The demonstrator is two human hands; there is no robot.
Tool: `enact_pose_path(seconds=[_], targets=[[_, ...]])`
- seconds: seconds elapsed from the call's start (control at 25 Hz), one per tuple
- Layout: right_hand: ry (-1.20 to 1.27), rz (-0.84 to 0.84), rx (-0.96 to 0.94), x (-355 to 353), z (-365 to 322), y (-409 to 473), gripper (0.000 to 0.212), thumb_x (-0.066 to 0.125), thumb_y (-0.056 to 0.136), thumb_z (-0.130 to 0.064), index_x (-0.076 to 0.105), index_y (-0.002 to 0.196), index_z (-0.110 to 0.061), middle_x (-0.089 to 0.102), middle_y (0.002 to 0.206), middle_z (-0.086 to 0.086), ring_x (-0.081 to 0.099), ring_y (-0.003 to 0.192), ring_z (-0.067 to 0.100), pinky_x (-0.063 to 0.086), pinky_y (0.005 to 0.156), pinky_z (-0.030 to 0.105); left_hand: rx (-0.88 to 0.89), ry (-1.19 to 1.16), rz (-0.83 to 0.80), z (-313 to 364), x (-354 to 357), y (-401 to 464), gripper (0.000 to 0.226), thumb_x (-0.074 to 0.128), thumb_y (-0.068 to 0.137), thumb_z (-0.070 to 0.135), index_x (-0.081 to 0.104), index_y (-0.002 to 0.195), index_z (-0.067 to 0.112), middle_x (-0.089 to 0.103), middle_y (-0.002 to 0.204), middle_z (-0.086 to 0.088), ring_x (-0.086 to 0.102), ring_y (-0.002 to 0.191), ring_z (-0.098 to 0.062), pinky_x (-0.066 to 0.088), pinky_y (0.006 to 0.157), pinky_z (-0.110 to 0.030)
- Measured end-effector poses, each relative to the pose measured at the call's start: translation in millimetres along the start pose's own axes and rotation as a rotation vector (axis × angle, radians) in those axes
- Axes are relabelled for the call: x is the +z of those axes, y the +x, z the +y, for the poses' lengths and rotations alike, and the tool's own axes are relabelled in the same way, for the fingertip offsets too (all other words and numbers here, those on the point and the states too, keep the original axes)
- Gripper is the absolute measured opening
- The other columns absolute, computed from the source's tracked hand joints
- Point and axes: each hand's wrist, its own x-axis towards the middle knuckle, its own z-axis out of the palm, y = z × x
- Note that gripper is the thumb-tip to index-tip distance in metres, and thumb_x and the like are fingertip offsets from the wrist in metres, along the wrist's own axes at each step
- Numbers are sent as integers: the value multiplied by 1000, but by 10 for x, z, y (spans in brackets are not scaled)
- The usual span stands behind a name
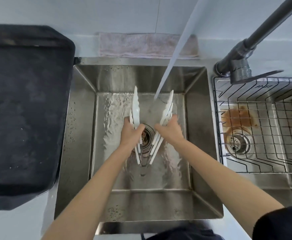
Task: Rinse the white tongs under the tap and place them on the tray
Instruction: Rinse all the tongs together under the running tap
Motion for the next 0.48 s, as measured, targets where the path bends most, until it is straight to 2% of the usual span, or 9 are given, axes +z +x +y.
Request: enact_pose_path(seconds=[0.12, 0.2, 0.28, 0.36, 0.4, 0.48], targets=[[115, -13, -85, -109, -151, -40, 54, 60, 84, -17, 29, 128, -9, 52, 91, -3, 53, 86, 15, 44, 80, 32, 59, -145, -38, 187, -115, -69, 32, 50, 84, 4, 42, 109, 21, 56, 84, 4, 59, 74, -10, 48, 71, -22], [141, -20, -142, -158, -256, -31, 51, 61, 81, -15, 37, 124, -5, 53, 89, -1, 55, 88, 15, 46, 83, 33, 73, -223, -76, 281, -182, -92, 25, 51, 83, 1, 48, 95, 23, 55, 74, 1, 58, 58, -6, 51, 58, -20], [177, -33, -192, -185, -361, -35, 58, 63, 81, -23, 38, 131, -9, 59, 108, 7, 58, 105, 22, 47, 95, 39, 73, -301, -96, 358, -236, -98, 15, 53, 88, 8, 51, 95, 20, 53, 70, 0, 57, 54, -6, 51, 51, -19], [238, -45, -203, -216, -452, -71, 72, 65, 76, -40, 35, 136, -14, 55, 129, 11, 54, 120, 28, 44, 103, 48, 106, -363, -101, 420, -290, -99, 7, 57, 89, 21, 54, 94, 19, 55, 64, 3, 57, 51, -5, 53, 53, -22], [271, -56, -197, -237, -487, -82, 78, 66, 72, -46, 35, 136, -15, 53, 134, 12, 53, 123, 30, 43, 104, 51, 132, -391, -108, 450, -314, -107, 7, 58, 88, 26, 54, 90, 20, 56, 58, 6, 57, 47, -3, 53, 56, -25], [311, -81, -223, -287, -555, -90, 69, 65, 75, -46, 41, 131, -14, 58, 126, 14, 57, 117, 32, 47, 99, 52, 176, -431, -123, 498, -363, -118, 9, 57, 89, 28, 53, 85, 20, 56, 49, 10, 55, 44, -3, 51, 57, -27]])
